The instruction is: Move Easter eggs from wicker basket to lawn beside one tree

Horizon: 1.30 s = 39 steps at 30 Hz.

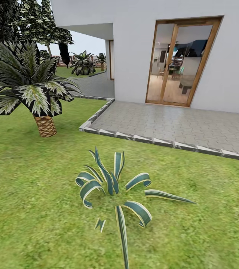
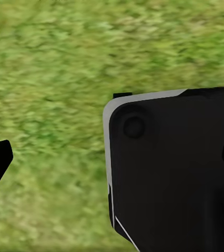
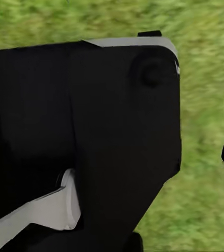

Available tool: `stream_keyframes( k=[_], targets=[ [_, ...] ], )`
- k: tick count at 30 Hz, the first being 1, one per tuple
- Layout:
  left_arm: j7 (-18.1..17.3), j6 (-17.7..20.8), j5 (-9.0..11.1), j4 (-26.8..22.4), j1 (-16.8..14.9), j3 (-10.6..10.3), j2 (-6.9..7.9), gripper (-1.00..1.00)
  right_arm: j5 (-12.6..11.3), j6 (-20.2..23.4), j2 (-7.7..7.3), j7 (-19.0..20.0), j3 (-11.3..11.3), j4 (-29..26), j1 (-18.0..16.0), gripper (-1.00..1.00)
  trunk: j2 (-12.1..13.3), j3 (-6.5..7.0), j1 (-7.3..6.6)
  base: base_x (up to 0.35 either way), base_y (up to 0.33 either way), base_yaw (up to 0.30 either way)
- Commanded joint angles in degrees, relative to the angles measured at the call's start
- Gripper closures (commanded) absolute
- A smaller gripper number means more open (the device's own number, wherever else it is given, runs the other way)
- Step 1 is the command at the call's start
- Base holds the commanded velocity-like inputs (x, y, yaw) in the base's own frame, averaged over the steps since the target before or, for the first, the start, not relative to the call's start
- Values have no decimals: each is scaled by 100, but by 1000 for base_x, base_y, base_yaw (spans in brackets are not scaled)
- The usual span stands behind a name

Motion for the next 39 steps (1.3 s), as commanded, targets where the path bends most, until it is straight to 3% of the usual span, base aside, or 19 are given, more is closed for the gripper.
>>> stream_keyframes(
  k=[1, 4, 11, 39],
  targets=[
    [4, -19, -2, 4, -4, -25, 2, -100, -4, 328, 6, 8, -96, -327, 12, -100, -10, -10, 3, 0, 0, 0],
    [4, -19, -2, 4, -4, -23, 2, -100, -3, 831, 6, 12, -216, -797, 18, -100, -10, -10, 3, 0, 0, 0],
    [4, -19, -2, 4, -4, -24, 2, -100, 1, 1359, 5, 15, -304, -1151, -36, -100, -10, -10, 3, 0, 0, 0],
    [4, -19, -2, 4, -4, -25, 2, -100, -4, 1459, 23, 24, -302, -1207, -349, -100, -10, -10, 3, 0, 33, 0]
  ],
)
